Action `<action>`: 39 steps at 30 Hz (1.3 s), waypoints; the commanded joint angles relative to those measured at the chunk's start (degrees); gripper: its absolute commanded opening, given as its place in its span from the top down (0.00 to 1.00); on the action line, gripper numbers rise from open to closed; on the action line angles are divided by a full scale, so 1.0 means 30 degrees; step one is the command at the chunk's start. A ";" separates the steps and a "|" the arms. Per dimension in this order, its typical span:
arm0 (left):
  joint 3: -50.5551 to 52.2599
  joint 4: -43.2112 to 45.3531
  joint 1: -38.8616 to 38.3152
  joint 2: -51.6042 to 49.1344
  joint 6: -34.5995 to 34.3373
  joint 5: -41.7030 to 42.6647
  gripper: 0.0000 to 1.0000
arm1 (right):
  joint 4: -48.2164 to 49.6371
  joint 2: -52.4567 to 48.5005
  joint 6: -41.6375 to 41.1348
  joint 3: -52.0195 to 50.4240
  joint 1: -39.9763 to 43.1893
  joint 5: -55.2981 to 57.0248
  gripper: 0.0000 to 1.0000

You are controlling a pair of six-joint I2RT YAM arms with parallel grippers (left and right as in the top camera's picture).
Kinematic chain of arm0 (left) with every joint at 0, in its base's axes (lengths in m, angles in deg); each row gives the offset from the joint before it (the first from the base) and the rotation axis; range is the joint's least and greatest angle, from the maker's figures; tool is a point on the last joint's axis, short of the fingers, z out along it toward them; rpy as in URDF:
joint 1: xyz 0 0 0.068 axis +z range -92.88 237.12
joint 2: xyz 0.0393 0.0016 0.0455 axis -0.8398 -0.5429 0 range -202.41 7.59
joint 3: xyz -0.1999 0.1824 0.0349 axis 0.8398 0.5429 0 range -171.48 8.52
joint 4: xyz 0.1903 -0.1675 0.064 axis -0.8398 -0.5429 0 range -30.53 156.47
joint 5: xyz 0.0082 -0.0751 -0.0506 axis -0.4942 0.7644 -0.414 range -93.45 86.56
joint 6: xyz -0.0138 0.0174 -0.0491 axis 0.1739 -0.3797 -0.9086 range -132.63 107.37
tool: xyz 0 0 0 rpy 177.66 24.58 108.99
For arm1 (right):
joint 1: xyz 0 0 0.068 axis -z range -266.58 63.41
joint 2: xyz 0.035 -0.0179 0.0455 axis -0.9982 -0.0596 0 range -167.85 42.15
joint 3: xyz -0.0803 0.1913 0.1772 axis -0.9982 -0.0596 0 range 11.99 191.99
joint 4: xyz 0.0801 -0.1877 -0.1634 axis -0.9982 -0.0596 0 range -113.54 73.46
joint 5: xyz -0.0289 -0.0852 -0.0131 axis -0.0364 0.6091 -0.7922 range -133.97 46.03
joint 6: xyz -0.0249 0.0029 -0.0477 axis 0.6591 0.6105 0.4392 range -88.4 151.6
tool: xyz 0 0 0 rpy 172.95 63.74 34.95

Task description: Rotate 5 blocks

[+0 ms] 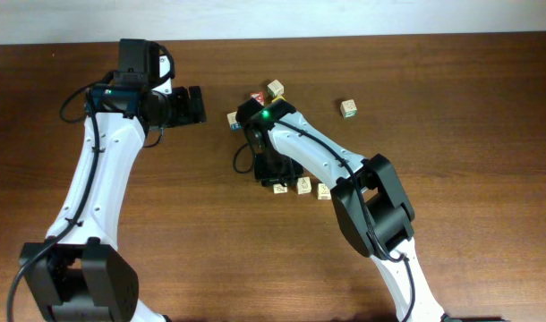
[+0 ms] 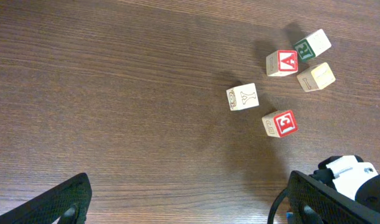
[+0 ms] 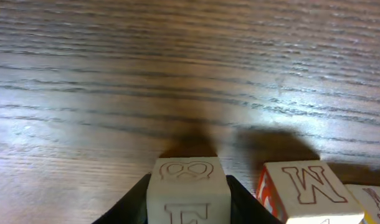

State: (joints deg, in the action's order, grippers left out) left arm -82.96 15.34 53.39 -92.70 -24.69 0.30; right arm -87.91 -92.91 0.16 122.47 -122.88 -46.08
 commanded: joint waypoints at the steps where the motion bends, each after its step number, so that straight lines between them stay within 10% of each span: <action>1: -0.0270 0.0022 0.0051 -0.0102 -0.0248 -0.0189 0.01 | 0.0007 0.0291 -0.0262 -0.0160 0.0189 0.0576 0.60; 24: -0.0270 0.0022 0.0051 -0.0102 -0.0248 -0.0197 0.01 | -0.3060 0.0350 0.1749 0.6994 0.3417 -0.1078 0.54; 39: -0.0277 0.0022 0.0051 -0.0102 -0.0248 -0.0197 0.01 | 0.2608 -0.0736 0.4408 0.6980 0.4575 -0.0809 0.40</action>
State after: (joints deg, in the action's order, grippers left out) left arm -82.96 15.34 53.39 -92.70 -24.69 0.30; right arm -81.44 -93.07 12.32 142.34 -107.05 -48.09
